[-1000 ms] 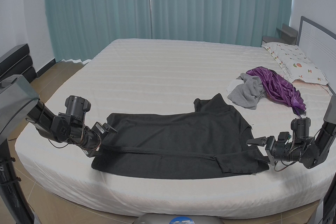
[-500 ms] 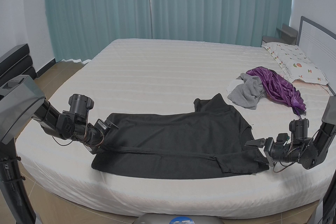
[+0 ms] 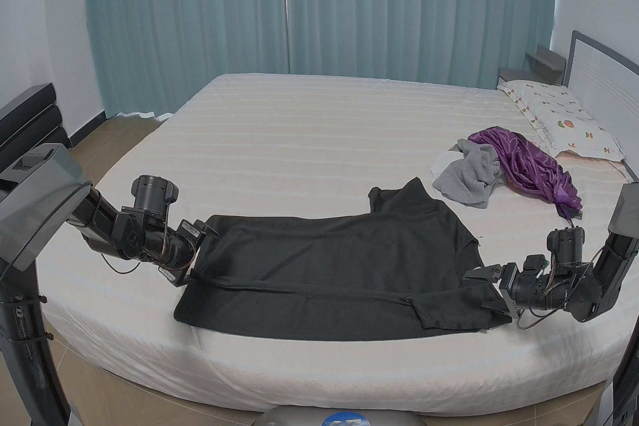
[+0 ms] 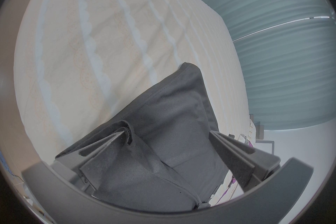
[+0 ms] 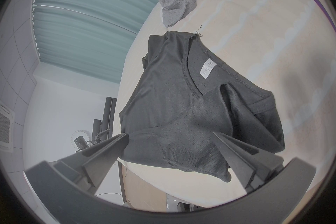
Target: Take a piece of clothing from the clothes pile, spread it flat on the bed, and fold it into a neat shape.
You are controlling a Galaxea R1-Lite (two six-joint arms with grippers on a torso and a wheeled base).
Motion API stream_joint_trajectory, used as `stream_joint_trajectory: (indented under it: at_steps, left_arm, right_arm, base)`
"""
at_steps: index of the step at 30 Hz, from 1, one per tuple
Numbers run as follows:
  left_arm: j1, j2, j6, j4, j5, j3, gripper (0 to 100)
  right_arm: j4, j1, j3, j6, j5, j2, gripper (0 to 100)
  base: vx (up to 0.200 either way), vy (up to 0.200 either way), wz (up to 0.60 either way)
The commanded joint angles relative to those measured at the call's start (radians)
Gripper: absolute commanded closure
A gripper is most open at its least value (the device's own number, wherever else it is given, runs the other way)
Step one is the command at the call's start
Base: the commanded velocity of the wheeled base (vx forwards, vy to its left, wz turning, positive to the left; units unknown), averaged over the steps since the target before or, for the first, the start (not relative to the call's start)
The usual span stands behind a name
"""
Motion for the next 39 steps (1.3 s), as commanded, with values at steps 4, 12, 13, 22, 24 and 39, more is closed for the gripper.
stream_joint_trajectory:
  at_steps: [4,12,13,22,24,39]
  left_arm:
    - [0.03,0.0,-0.013,-0.002,0.0,-0.007,0]
    - [0.068,0.011,-0.034,-0.052,-0.001,-0.01,0]
    - [0.072,0.003,-0.041,-0.058,-0.003,-0.004,0]
    - [0.03,-0.127,0.022,-0.049,-0.015,0.109,0]
    - [-0.01,-0.133,0.024,-0.049,-0.014,0.123,0]
    - [-0.213,0.015,0.032,-0.058,0.085,0.083,0]
  right_arm:
    - [0.0,-0.001,-0.001,0.0,-0.001,0.01,0]
    - [0.0,-0.001,0.001,0.0,0.0,0.012,0]
    - [0.0,-0.001,0.001,0.0,0.0,0.012,0]
    - [0.0,-0.001,0.002,0.0,0.0,0.01,0]
    - [0.0,-0.001,0.004,0.0,0.0,0.009,0]
    - [0.0,0.008,0.004,0.001,-0.026,0.01,0]
  base:
    - [0.0,0.0,0.0]
    - [0.0,0.0,0.0]
    - [0.0,0.0,0.0]
    - [0.0,0.0,0.0]
    - [0.0,0.0,0.0]
    - [0.0,0.0,0.0]
